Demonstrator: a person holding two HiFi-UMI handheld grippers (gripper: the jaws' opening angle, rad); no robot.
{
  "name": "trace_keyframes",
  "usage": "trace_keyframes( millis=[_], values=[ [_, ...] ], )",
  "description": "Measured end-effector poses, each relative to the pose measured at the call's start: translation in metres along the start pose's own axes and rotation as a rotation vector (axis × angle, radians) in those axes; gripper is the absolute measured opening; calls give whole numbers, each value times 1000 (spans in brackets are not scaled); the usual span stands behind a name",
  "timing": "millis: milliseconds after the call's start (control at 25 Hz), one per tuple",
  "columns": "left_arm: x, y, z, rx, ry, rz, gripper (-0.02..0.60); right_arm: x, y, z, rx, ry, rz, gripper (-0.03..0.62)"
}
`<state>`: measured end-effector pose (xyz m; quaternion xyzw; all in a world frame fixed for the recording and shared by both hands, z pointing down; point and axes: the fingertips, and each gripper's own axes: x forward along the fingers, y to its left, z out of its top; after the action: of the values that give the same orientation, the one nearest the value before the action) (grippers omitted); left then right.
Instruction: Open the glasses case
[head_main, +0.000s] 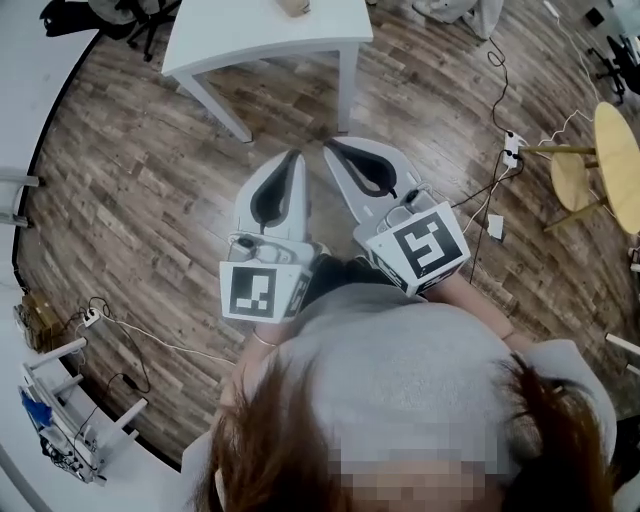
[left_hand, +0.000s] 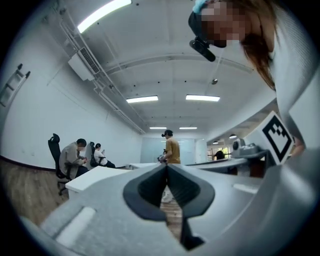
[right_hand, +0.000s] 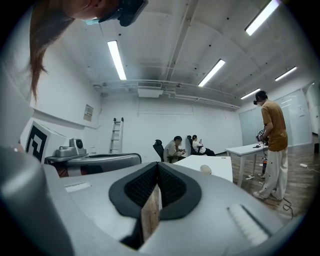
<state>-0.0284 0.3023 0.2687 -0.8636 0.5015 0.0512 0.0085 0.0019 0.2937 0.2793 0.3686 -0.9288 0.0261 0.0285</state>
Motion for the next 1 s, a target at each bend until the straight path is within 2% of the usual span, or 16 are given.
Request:
trace_keyframes(
  millis=[320, 520, 1000],
  values=[
    [-7, 26, 4, -31, 3, 72, 4, 6, 18, 13, -30, -17, -5, 5],
    [-6, 23, 11, -12, -9, 51, 5, 9, 25, 17, -60, -25, 1, 5],
    [3, 25, 5, -15, 7, 20, 5, 19, 24, 17, -56, -8, 1, 5]
  ],
)
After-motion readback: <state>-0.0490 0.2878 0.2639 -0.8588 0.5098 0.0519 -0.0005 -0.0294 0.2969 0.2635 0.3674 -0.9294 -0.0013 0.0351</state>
